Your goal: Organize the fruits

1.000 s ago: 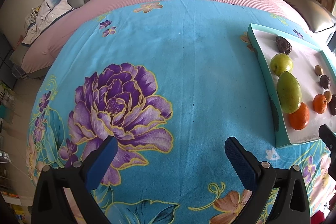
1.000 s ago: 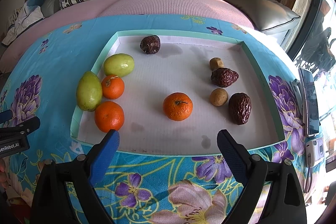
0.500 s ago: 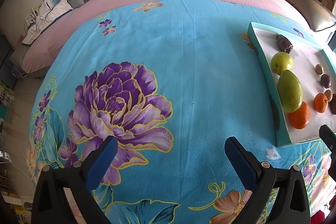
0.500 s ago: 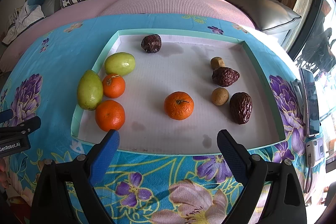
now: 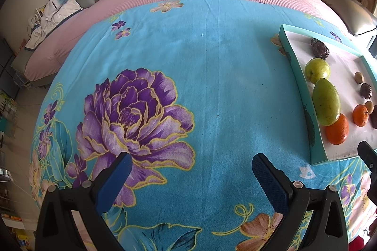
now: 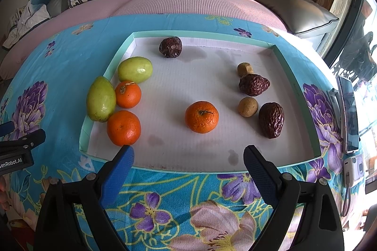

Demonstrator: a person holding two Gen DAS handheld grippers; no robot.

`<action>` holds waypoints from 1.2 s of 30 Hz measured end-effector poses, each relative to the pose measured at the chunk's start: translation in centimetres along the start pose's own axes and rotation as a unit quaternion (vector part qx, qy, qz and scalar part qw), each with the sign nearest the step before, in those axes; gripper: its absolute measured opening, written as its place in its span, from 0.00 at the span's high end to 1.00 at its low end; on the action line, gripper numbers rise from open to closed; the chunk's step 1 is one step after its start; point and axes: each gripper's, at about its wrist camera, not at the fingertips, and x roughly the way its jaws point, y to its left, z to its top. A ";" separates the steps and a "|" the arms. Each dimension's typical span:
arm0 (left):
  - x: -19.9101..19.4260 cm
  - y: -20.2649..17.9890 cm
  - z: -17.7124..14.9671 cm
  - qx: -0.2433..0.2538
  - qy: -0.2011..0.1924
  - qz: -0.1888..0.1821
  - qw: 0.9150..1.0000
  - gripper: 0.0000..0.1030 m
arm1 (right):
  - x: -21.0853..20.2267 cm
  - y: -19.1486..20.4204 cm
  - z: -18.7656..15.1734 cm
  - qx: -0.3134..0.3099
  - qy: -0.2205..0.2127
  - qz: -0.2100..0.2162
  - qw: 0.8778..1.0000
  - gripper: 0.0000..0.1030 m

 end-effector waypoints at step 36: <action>-0.2 -0.2 -0.1 0.013 0.004 -0.007 1.000 0.00 | 0.0 0.1 -0.1 0.000 0.001 0.000 1.000 0.08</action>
